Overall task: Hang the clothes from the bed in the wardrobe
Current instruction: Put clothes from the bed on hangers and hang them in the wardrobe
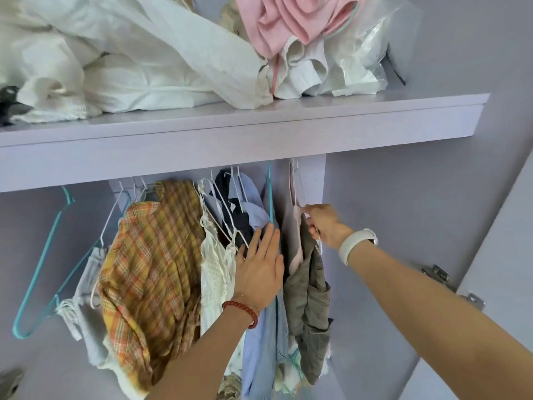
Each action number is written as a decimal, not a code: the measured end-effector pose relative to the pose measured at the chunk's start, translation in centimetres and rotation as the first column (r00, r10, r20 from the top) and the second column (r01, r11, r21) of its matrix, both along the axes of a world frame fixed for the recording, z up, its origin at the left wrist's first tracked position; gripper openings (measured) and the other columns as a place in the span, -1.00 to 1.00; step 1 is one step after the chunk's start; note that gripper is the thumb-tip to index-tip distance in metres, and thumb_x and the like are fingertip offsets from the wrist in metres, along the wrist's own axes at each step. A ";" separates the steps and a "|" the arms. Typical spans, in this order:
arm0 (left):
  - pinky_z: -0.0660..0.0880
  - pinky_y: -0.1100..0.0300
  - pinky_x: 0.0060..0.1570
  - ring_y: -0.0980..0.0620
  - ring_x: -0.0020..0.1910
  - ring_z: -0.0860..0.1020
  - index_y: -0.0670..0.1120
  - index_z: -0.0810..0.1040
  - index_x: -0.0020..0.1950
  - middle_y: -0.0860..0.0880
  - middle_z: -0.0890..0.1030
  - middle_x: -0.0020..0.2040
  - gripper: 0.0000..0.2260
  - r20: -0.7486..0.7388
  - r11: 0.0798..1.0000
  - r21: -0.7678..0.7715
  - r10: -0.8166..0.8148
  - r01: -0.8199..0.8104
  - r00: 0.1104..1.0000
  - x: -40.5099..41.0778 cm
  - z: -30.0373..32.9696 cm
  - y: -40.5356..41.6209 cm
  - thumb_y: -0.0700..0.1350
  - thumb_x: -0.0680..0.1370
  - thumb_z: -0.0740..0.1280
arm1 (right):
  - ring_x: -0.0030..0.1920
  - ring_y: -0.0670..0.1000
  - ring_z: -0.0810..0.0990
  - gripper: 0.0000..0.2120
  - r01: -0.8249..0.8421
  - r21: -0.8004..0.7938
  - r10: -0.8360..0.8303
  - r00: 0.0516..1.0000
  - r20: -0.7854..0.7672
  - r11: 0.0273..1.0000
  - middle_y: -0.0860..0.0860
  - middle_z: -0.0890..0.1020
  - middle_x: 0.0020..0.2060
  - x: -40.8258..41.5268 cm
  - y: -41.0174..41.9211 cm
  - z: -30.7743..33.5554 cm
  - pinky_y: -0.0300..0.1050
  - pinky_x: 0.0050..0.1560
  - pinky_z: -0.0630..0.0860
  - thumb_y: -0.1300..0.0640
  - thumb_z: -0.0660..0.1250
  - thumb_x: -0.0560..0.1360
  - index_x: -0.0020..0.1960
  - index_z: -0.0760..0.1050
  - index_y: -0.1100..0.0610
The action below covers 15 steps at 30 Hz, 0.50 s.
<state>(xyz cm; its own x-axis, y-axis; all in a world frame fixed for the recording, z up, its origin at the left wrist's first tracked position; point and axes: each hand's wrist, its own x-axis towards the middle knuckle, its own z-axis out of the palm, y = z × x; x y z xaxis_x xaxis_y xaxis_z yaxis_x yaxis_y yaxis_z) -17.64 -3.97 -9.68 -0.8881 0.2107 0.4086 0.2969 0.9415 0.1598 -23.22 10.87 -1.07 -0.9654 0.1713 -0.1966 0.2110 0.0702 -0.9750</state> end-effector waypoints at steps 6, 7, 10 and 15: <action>0.06 -0.01 0.42 0.04 0.50 -0.04 0.00 -0.02 0.51 0.09 -0.05 0.52 -0.55 -0.036 0.997 0.070 -0.009 0.011 0.999 -0.2 -0.7 -0.2 -0.03 0.62 -0.01 | -0.50 -0.03 0.20 -0.77 0.002 0.068 0.001 1.000 -0.030 0.998 0.04 0.36 -0.42 -1.1 -0.4 0.0 -0.40 -0.62 0.10 0.33 0.07 0.53 -0.22 0.38 0.11; 0.08 0.00 0.41 0.03 0.50 -0.03 0.00 -0.01 0.51 0.08 -0.03 0.52 -0.54 -0.041 0.997 0.082 -0.011 0.014 0.999 -0.3 -0.7 -0.1 -0.04 0.62 0.00 | -0.49 -0.02 0.19 -0.75 0.020 0.089 -0.016 0.999 -0.051 0.996 0.05 0.34 -0.43 -1.3 -0.3 0.0 -0.37 -0.61 0.11 0.33 0.08 0.52 -0.28 0.35 0.12; 0.13 -0.01 0.38 0.01 0.50 0.00 -0.02 0.03 0.50 0.07 0.00 0.52 -0.54 -0.039 0.994 0.112 -0.016 0.020 0.999 -0.3 -0.8 0.3 -0.05 0.61 0.02 | -0.40 0.06 0.27 -0.69 0.141 0.303 -0.076 0.973 -0.219 0.942 0.06 0.34 -0.44 -1.3 0.0 -0.4 -0.19 -0.37 0.30 0.23 0.17 0.54 -0.38 0.32 0.19; 0.21 -0.07 0.36 -0.03 0.48 0.08 -0.05 0.10 0.50 0.05 0.08 0.51 -0.55 -0.046 0.991 0.129 -0.035 0.041 0.998 -0.1 -0.7 0.2 -0.05 0.60 0.03 | -0.36 0.07 0.28 -0.61 0.236 0.378 -0.089 0.926 -0.367 0.896 0.10 0.34 -0.45 -1.1 2.3 -1.3 -0.15 -0.28 0.27 0.13 0.19 0.56 -0.35 0.36 0.37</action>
<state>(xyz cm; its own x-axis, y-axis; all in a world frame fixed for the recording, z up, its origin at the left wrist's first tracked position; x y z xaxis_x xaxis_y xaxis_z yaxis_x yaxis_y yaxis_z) -17.79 -3.79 -10.41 -0.8613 0.1865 0.4726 0.3415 0.9013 0.2666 -24.28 13.19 -2.40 -0.9115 0.3248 0.2522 -0.0762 0.4693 -0.8798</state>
